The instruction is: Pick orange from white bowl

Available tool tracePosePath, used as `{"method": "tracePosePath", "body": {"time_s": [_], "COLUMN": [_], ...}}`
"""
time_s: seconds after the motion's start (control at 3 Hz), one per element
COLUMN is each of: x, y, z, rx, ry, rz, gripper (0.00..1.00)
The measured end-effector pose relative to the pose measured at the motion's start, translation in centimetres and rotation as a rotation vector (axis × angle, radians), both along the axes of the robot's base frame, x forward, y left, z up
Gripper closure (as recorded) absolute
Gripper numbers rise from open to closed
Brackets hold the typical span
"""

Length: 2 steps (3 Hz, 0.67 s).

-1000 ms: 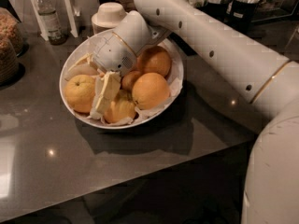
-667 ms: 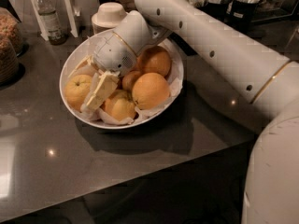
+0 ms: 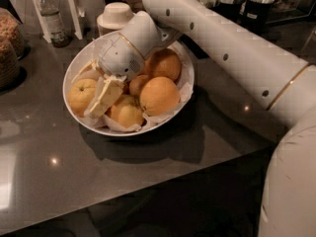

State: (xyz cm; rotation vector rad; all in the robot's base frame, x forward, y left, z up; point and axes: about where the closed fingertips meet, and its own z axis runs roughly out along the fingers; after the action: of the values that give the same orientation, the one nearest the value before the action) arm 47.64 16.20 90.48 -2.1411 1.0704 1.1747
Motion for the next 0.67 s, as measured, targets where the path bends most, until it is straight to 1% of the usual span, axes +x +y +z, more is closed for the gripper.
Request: {"method": "tracePosePath", "body": {"time_s": [0.33, 0.67], "x": [-1.4, -3.8], "y": [-0.4, -1.3], "z": [2.2, 5.3], "rx": [0.065, 0.132], "ry": [-0.063, -0.141], "rz": [-0.019, -0.067], "gripper": [1.0, 1.0]}}
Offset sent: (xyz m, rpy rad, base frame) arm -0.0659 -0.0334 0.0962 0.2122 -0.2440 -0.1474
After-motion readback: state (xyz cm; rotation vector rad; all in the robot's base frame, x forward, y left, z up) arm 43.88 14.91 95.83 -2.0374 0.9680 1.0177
